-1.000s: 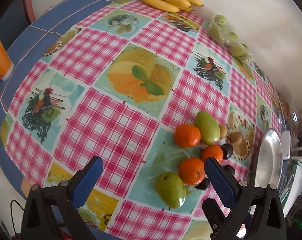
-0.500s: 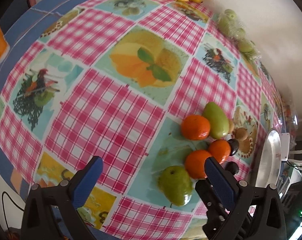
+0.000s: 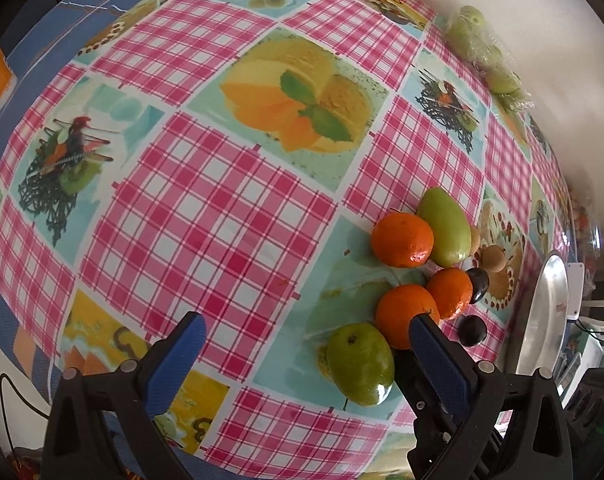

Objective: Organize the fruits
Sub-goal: 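Grasp the dark cherry with the right tool while the left tool grasps the green pear, then carry the cherry in the right tool while the left tool carries the pear to the steel bowl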

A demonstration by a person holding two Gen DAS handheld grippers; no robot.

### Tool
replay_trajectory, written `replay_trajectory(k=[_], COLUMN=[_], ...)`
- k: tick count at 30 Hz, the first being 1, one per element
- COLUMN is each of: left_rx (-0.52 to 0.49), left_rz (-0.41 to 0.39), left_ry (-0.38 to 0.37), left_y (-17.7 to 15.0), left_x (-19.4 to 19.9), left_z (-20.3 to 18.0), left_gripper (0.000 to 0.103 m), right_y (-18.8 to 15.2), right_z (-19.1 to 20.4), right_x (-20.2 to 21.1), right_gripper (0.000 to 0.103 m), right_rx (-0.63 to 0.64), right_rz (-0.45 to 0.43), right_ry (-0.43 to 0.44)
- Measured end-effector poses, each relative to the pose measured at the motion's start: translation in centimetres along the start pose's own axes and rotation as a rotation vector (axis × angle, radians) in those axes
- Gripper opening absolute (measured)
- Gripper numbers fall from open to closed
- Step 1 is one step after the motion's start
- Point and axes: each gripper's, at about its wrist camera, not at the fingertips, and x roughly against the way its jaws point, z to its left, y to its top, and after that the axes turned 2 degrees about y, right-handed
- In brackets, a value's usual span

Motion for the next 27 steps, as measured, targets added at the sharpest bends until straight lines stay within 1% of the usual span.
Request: replay_trajectory(k=[5, 8, 10, 12, 13, 15, 19, 20, 21, 27], left_rx=[-0.029, -0.06, -0.089, -0.119, -0.125, -0.132, -0.158, -0.16, -0.157, -0.153], left_rz=[0.003, -0.004, -0.008, -0.003, 0.002, 0.018, 0.052, 0.06, 0.062, 0.046], left_ry=[-0.001, -0.003, -0.002, -0.007, -0.013, -0.028, -0.037, -0.042, -0.043, -0.05], left_y=[-0.2, -0.5, -0.8, -1.2, -1.3, -1.6, -2.3, -2.4, -2.6, -2.8], left_x=[0.1, 0.4, 0.6, 0.6, 0.5, 0.3, -0.4, -0.6, -0.8, -0.2], left_z=[-0.7, -1.2, -1.5, -2.1, -2.2, -2.3, -2.8, -2.8, -2.8, -2.6], left_gripper=[0.102, 0.099, 0.094, 0.083, 0.08, 0.063, 0.05, 0.044, 0.042, 0.042], right_y=[-0.6, -0.7, -0.7, -0.8, -0.9, -1.1, -1.3, -1.3, -1.3, -1.3], right_z=[-1.0, -1.5, -1.8, -2.2, -2.4, -2.7, -3.4, -3.6, -3.7, -3.8], right_x=[0.9, 1.6, 2.1, 2.7, 3.0, 3.4, 4.0, 4.1, 4.1, 4.5], right_gripper=[0.024, 0.024, 0.024, 0.024, 0.024, 0.024, 0.024, 0.024, 0.024, 0.024], right_rx=[-0.025, -0.045, -0.055, -0.065, -0.071, -0.08, -0.093, -0.098, -0.102, -0.109], right_rz=[-0.003, -0.013, -0.025, -0.035, -0.039, -0.045, -0.052, -0.054, -0.054, -0.065], right_ry=[0.01, 0.022, 0.031, 0.035, 0.039, 0.043, 0.041, 0.041, 0.041, 0.052])
